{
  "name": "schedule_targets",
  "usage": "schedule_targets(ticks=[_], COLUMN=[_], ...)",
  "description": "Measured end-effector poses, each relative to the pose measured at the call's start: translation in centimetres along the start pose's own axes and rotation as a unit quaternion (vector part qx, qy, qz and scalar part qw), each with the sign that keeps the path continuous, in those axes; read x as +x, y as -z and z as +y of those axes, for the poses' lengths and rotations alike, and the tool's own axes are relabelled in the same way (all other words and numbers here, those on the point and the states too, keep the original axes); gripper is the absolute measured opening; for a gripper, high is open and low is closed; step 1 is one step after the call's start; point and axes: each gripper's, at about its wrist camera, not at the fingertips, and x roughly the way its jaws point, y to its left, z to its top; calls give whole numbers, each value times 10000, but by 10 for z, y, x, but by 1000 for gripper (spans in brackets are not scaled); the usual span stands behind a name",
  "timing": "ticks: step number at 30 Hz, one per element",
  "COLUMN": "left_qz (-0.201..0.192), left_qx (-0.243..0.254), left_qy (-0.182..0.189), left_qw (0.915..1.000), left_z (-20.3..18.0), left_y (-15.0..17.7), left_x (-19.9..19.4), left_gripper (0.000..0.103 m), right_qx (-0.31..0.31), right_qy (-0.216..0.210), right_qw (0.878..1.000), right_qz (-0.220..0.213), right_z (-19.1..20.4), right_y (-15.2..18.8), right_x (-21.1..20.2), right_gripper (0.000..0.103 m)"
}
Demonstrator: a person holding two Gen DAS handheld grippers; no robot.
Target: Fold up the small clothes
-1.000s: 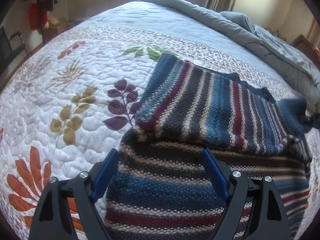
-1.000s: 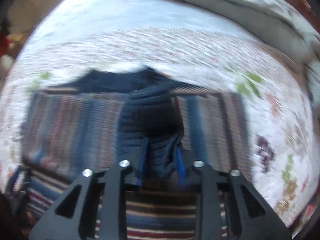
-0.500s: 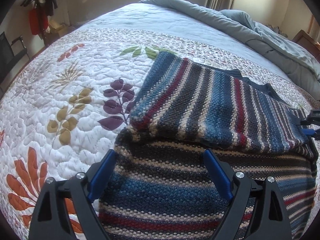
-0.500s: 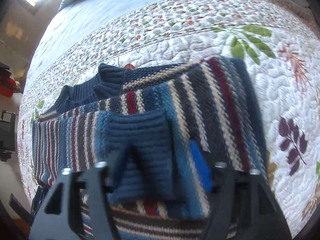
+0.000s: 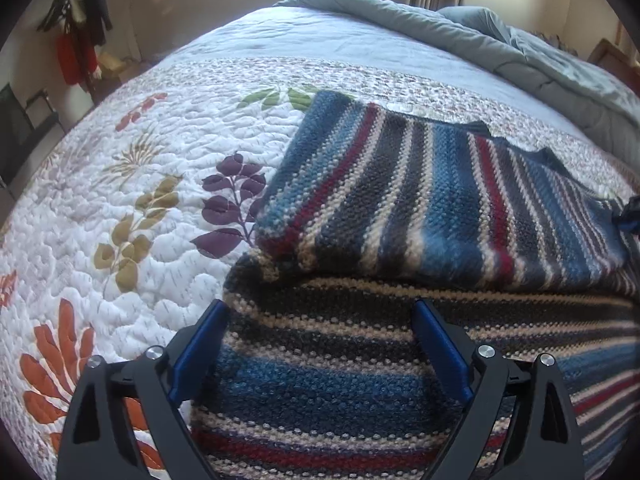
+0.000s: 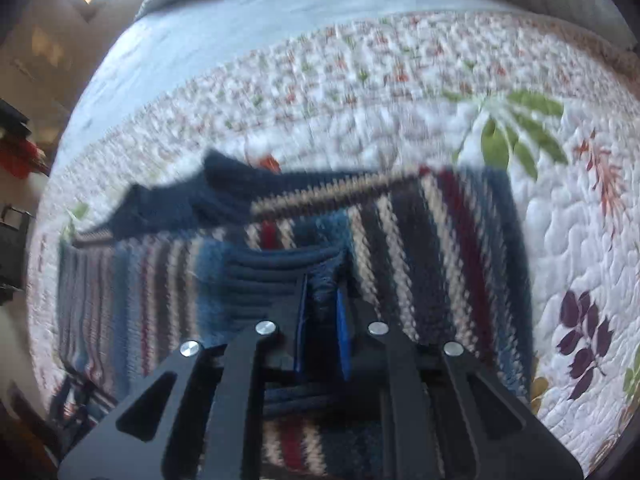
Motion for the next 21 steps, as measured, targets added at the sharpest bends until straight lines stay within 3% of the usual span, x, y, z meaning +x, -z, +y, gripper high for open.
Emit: schedule_targets(ticks=[4,10,11,14,16,18,21], left_qz=[0,72,62,17,77,291,303], left_qx=[18,-108,-120,-159,-185,-301,-166], left_qy=[-10,257,316,555,716,876,699], left_qw=[10000,9996,9994,9983,9972,9953,9970], left_z=[0,3,3,4,5,6,0], left_y=[0,-3,-4,-5,-5,-3,-1], left_x=[0,-11,-14,-22,-19,-9,-3], left_gripper=[94,94,94,94,94,94,94], right_qx=[277,280,221,-116,-111,-173,-167], right_qy=[-356,-826,-859,-731,-611,-233,-86], right_qw=[9989,9959,9957,9970,9979,9994,9996], right_qz=[-158,223,252,244,196,189,229], right_z=[-11,-24,-22,-12,-15,-19,-20], right_y=[15,40,43,50,53,52,56], right_x=[-16,-29,-30,-34,-41,-39,-34], right_gripper=[35,40,36,8,8,7,8])
